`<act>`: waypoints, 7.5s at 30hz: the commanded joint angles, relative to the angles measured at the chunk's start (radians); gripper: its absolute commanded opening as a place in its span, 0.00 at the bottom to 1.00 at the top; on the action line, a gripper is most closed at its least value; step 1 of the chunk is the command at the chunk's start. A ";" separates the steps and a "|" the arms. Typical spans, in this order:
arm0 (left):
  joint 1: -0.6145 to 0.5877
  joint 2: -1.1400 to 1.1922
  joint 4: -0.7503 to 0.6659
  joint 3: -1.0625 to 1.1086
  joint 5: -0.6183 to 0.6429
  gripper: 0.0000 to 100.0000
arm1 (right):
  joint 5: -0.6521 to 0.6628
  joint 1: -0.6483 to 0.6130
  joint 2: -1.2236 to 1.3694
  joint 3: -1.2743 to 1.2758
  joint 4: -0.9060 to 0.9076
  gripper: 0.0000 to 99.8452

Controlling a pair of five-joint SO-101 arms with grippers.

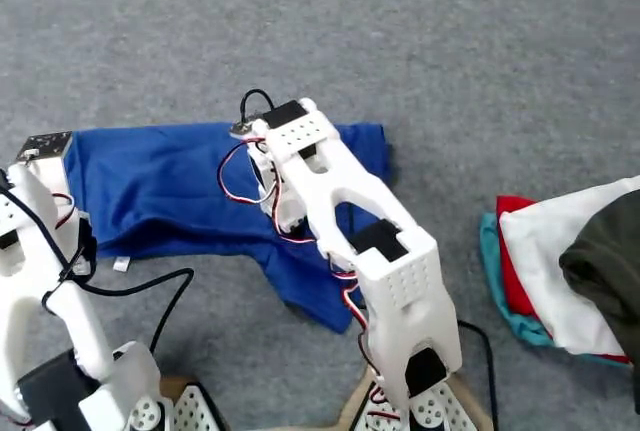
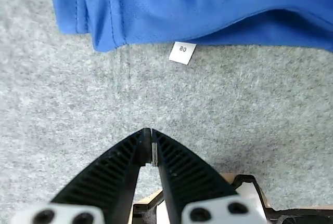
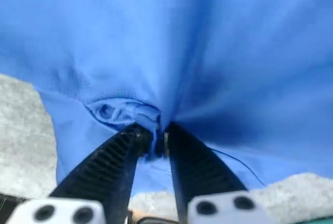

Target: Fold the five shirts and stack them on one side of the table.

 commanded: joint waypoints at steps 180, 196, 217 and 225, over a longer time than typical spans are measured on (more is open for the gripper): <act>-0.086 -0.036 0.086 -0.014 -0.008 0.02 | 0.396 -0.305 -0.737 0.924 -0.388 0.23; -0.075 -0.036 0.000 -0.012 -0.003 0.02 | 0.336 -0.272 -0.943 0.998 -0.385 0.22; -0.077 -0.035 0.003 -0.009 -0.003 0.02 | 0.339 -0.329 -0.944 1.170 -0.516 0.21; -0.077 -0.035 -0.002 -0.003 -0.003 0.02 | 0.339 -0.328 -0.822 1.228 -0.614 0.21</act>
